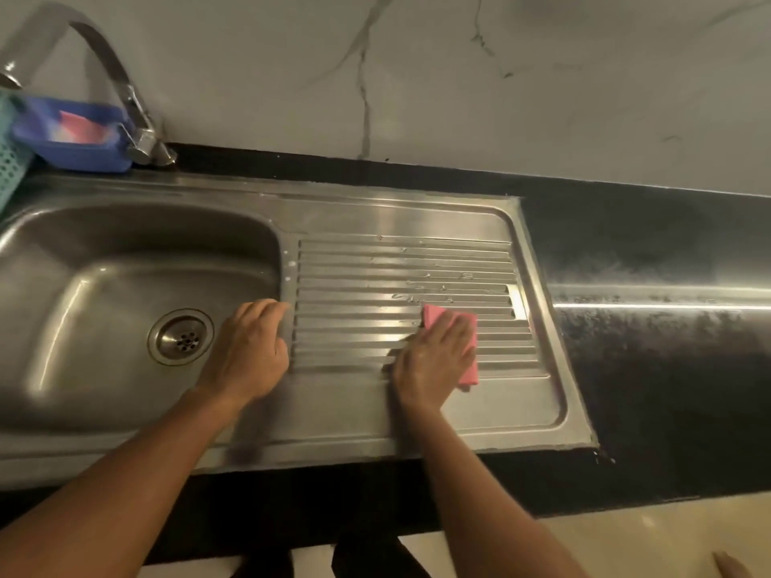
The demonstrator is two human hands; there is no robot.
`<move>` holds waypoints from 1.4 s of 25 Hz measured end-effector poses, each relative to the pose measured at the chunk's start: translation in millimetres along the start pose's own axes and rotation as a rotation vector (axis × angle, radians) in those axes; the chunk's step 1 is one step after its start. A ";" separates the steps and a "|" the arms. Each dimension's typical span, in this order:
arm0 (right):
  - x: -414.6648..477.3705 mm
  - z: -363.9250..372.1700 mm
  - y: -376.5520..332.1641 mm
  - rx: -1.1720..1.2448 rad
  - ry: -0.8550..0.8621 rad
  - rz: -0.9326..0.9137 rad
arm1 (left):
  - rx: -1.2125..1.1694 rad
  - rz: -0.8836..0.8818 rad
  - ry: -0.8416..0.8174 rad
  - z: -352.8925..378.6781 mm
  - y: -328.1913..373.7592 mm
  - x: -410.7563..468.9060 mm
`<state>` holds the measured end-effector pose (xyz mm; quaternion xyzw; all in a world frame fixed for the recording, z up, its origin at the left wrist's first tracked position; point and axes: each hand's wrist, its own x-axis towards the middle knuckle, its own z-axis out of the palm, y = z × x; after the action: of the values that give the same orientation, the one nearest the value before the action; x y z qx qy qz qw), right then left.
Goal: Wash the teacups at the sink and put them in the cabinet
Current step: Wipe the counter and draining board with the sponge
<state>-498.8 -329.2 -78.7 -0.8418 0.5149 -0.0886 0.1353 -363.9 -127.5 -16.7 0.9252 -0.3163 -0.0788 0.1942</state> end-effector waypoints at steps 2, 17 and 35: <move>-33.2 9.0 -43.1 0.085 -0.064 -0.056 | 0.011 -0.044 -0.045 -0.9 -6.4 8.6; 0.2 -52.3 -121.1 1.061 -0.401 0.148 | -0.259 -0.093 -0.049 -37.4 -21.5 48.1; 3.2 15.7 -125.5 0.252 -0.198 -0.010 | -0.205 -0.180 0.026 0.5 -2.3 56.8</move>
<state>-387.0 -275.6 -53.5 -0.8253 0.4799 -0.0696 0.2895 -318.1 -160.9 -19.4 0.9260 -0.2199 -0.1159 0.2841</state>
